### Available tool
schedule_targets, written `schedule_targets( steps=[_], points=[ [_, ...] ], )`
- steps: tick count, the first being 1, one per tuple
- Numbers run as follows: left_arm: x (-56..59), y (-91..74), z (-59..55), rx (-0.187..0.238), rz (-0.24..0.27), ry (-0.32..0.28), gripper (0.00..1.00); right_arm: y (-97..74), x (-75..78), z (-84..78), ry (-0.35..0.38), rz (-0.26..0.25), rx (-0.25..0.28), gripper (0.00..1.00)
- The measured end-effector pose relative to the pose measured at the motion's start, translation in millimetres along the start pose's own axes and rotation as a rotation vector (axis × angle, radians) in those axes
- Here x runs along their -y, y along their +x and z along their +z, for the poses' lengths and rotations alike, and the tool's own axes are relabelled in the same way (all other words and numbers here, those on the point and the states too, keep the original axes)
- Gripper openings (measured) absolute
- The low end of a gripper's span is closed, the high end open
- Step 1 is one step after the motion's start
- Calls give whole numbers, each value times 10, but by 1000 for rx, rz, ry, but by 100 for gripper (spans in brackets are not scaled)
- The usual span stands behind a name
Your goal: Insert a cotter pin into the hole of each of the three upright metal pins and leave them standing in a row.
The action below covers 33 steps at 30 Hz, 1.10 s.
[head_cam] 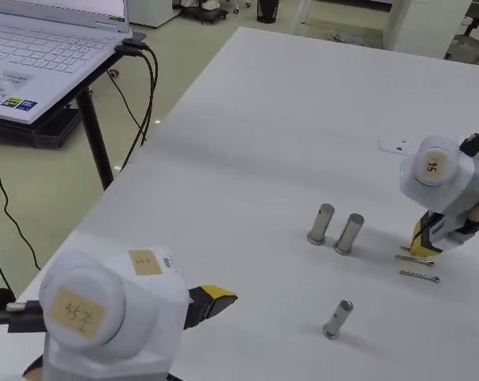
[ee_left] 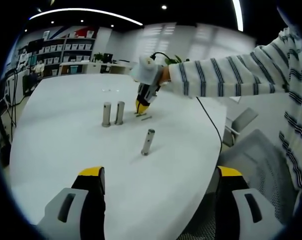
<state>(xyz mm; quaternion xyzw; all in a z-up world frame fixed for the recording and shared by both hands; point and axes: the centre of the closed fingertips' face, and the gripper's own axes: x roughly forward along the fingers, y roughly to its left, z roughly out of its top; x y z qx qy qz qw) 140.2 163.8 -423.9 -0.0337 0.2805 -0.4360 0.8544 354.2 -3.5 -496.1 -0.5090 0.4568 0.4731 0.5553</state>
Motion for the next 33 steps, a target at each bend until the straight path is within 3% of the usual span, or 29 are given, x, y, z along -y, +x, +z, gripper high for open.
schedule_targets(
  steps=[5,10,16,21,25,33],
  points=[
    [-5,-6,47,11,-4,4,88,-27,1,0,-42,-42,4,0],
    [3,-18,124,40,-14,-6,82,-213,-42,79,-101,-94,33,0],
    [12,-4,194,56,-18,-1,79,-529,-101,257,-153,-173,118,0],
    [9,26,321,86,-30,-13,74,-753,-189,392,-200,-242,183,0],
    [-13,56,464,135,-42,-51,71,-978,-299,516,-246,-319,237,0],
    [-90,126,754,227,-63,-130,57,-1438,-557,843,-316,-448,383,0]
  ],
)
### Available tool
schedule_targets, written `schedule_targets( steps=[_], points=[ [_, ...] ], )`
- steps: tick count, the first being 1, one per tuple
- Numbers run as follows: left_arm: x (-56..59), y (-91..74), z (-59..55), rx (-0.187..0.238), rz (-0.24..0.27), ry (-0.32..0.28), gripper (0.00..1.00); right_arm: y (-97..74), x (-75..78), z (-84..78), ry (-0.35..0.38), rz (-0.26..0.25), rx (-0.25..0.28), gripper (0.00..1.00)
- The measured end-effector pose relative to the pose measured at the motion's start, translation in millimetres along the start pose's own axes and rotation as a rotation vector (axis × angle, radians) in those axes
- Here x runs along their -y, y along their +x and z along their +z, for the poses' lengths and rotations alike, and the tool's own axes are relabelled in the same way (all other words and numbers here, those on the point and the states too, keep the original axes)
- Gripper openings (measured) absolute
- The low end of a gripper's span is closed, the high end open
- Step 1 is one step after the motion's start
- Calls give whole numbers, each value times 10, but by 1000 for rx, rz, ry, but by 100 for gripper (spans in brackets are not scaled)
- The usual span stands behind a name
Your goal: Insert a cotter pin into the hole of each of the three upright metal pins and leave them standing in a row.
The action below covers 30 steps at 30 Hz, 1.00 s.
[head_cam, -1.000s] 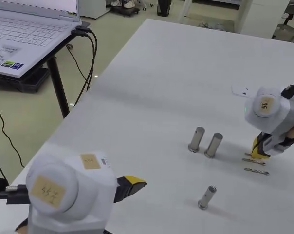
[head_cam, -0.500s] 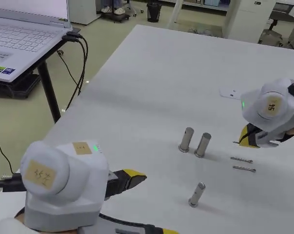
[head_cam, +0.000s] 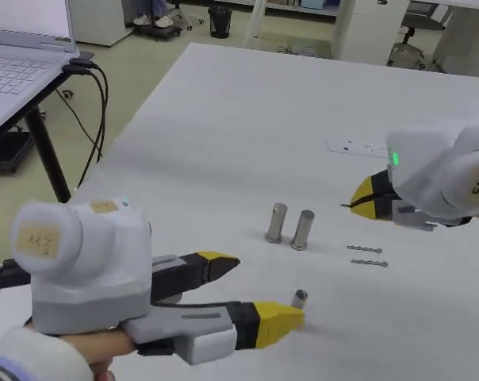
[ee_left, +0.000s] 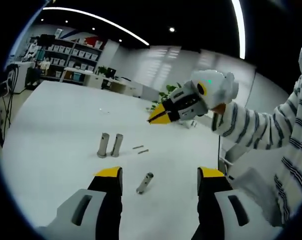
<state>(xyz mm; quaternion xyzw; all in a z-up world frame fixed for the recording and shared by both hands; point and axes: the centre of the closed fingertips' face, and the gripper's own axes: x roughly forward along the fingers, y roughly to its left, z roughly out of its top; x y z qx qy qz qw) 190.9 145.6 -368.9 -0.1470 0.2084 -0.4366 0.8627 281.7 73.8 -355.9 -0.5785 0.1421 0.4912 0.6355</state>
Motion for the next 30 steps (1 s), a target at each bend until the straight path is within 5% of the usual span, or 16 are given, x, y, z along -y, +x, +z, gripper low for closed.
schedule_targets(
  steps=[11,17,30],
  points=[
    [48,163,418,121,-54,-77,35,-304,-10,595,-78,-118,144,0],
    [129,171,608,193,-91,-108,24,-404,-74,798,-110,-127,185,0],
    [219,165,648,209,-136,-98,9,-403,-193,855,-80,-104,214,0]
  ],
)
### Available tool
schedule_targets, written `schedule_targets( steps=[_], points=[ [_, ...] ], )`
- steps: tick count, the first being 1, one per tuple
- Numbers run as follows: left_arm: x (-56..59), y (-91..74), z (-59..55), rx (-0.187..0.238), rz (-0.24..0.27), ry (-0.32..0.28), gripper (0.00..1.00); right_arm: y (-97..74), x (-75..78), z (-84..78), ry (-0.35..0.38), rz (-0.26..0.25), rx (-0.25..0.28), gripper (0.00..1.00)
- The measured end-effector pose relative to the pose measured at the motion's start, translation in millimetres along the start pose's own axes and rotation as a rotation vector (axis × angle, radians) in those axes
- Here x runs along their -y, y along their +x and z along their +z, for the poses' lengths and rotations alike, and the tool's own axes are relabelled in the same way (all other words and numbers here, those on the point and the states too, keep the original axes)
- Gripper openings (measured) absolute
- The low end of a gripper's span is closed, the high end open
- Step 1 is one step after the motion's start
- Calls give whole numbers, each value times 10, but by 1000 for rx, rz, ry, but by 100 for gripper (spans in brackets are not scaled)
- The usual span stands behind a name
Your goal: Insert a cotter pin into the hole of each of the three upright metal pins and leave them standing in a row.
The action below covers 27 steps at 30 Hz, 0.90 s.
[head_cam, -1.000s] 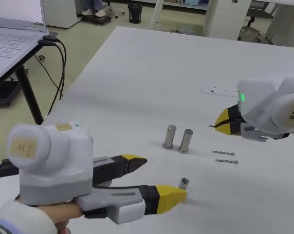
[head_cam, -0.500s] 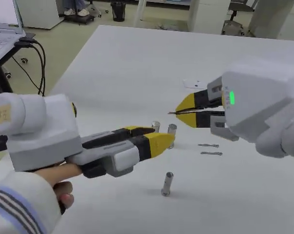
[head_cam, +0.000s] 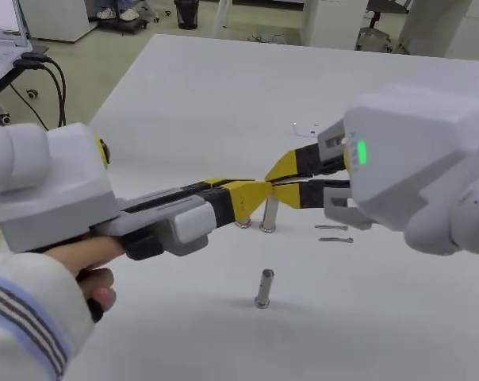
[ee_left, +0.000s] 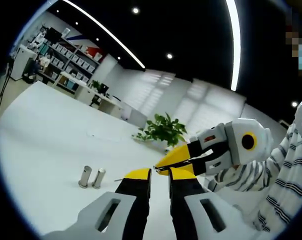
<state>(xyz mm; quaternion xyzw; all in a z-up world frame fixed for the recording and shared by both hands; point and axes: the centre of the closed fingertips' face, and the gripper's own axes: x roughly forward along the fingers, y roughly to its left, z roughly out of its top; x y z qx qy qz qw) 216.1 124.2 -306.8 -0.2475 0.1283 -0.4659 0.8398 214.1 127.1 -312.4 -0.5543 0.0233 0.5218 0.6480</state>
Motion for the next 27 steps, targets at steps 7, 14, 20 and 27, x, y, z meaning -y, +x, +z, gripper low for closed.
schedule_targets(
  steps=[7,14,20,27],
  points=[
    [47,1,-1,-1,-25,-4,5,-25,-21,17,-5,1,-2,0],
    [13,-9,0,4,-22,-42,0,-19,-38,37,-12,1,-1,0],
    [-40,-22,-46,-19,-5,-9,0,32,-78,29,-18,17,-8,0],
    [-110,-62,-97,-34,15,-74,0,100,-122,30,15,37,3,0]
  ],
)
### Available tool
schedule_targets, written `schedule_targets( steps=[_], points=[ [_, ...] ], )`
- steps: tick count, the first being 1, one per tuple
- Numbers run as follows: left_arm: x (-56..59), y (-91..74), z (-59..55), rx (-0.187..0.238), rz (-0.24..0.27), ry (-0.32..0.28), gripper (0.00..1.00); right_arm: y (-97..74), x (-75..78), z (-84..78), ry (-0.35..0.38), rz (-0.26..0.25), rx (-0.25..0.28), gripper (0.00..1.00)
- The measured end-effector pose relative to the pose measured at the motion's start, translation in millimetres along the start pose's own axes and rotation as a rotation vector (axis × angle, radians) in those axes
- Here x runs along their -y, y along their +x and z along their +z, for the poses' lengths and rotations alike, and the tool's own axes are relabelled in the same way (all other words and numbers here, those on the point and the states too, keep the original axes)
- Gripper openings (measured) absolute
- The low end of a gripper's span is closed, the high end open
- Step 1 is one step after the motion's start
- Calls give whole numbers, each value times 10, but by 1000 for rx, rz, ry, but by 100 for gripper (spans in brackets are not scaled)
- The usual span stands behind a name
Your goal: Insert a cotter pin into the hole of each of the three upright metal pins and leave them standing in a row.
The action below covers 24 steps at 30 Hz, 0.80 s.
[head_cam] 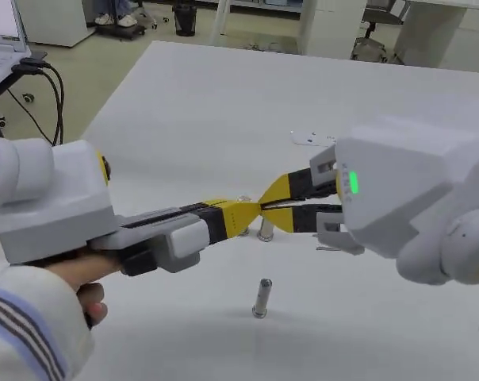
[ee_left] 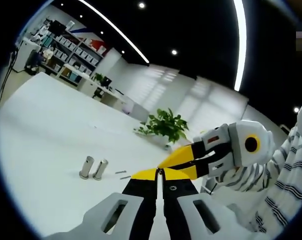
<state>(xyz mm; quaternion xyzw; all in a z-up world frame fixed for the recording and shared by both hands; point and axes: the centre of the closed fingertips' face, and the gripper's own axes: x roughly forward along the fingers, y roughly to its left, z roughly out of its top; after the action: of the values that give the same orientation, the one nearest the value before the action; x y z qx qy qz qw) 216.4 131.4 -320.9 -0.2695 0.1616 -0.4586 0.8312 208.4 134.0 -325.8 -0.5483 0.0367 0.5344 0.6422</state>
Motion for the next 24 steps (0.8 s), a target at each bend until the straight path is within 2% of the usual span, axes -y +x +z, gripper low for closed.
schedule_targets(
  steps=[1,2,7,12,14,18,21,24],
  points=[
    [-10,-3,-14,-1,4,-63,0,10,-4,-1,5,4,0,0],
    [-23,-4,-6,8,4,-77,0,17,-1,-2,12,1,2,0],
    [-33,-23,-6,26,9,-84,0,27,2,9,19,-6,21,0],
    [-28,-42,-18,21,23,-78,0,19,-65,-21,17,21,1,0],
    [-15,-71,-2,26,26,-61,0,0,-86,-38,21,28,-3,0],
    [-15,-118,6,23,33,-37,0,-65,-74,-68,74,23,4,7],
    [-9,-156,1,12,37,0,0,-107,-48,-77,146,18,20,10],
    [18,-177,-22,-10,33,53,0,-116,-61,-81,237,36,42,13]
  ],
)
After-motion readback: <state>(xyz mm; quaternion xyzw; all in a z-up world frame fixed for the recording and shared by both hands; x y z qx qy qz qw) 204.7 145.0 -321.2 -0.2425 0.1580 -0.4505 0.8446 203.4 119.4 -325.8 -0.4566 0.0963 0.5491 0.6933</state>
